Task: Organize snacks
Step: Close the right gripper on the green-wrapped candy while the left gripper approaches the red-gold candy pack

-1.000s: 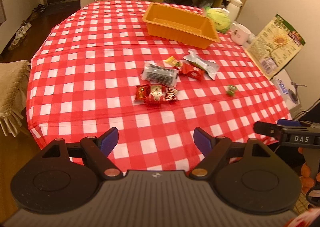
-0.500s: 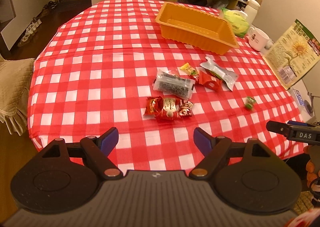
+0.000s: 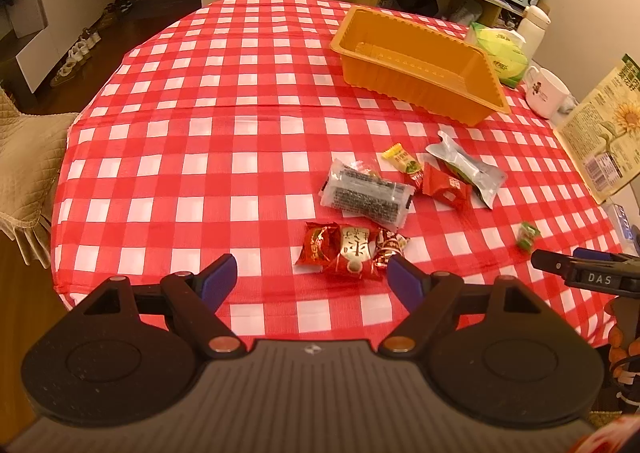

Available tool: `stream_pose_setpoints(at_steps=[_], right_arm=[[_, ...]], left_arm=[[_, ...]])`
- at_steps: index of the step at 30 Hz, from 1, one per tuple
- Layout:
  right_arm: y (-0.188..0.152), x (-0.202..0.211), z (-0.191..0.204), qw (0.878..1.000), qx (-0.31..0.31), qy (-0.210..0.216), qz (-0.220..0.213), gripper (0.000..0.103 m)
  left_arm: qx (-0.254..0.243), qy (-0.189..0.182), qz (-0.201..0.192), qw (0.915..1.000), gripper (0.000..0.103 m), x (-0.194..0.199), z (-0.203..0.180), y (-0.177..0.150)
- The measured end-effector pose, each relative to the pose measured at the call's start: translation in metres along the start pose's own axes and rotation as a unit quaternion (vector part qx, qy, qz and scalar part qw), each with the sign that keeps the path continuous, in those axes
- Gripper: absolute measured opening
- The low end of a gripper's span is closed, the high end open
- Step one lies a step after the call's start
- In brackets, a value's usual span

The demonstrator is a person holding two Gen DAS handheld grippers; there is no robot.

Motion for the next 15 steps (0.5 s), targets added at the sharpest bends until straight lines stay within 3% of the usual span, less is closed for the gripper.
stream_pose_setpoints(at_steps=[15], right_arm=[[0.012,-0.04,-0.015,1.0,-0.018,0.017,0.015,0.052]], left_arm=[[0.014,0.016,0.003,0.9998,0.081,-0.021,-0.004,-0.001]])
Point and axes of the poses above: each gripper's, at about its wrist camera, not at the fingertips, and x roughly against the way its jaws point, z to its left, y to its top, the point moved 9 cm from there along -x, roughly the way its jaws point, and after that the axes turned 3 degrees about -x, right-handed, at the moved point
